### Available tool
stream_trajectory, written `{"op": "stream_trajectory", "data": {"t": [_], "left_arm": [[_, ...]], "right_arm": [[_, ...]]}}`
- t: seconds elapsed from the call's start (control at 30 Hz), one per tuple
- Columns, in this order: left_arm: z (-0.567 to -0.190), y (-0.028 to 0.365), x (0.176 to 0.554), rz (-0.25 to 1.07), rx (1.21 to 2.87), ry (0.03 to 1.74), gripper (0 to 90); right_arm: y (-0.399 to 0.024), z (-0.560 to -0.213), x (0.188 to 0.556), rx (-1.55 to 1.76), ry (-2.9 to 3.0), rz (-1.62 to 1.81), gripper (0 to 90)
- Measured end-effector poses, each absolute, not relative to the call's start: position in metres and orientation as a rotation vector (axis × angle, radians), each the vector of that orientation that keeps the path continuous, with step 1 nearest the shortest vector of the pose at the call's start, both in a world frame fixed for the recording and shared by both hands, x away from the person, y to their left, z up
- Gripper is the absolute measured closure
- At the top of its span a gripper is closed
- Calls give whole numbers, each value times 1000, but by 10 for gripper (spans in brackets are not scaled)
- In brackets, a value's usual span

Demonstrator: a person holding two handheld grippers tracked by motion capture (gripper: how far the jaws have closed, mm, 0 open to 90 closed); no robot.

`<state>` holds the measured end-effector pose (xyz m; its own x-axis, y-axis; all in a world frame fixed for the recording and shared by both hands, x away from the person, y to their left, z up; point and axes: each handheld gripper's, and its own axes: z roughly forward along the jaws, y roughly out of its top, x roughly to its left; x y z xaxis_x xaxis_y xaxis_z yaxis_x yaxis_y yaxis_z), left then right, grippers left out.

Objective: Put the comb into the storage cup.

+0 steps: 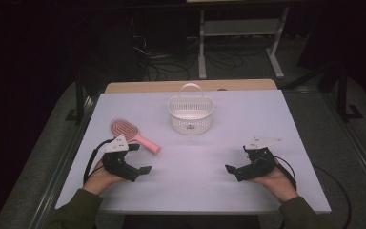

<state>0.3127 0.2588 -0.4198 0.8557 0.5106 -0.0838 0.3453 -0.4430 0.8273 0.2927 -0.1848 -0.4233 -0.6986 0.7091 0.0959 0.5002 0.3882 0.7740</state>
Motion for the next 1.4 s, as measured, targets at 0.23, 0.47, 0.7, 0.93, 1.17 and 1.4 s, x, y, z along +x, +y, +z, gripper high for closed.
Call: {"op": "stream_trajectory", "data": {"t": [0.23,0.47,0.7,0.93,1.17,1.4], "left_arm": [[-417,258,315,233,2064,639,0],[-417,256,317,249,2072,635,0],[-415,251,321,233,2072,617,0],[-413,248,326,233,2054,629,0],[-412,245,333,244,2052,626,0],[-408,243,337,247,2035,633,0]], "right_arm": [[-186,-424,292,1082,2409,1215,0],[-188,-425,293,1094,2414,1223,0],[-188,-423,291,1111,2399,1231,0],[-190,-423,290,1119,2388,1248,0],[-190,-423,291,1124,2391,1253,0],[-191,-422,291,1131,2380,1266,0]]}}
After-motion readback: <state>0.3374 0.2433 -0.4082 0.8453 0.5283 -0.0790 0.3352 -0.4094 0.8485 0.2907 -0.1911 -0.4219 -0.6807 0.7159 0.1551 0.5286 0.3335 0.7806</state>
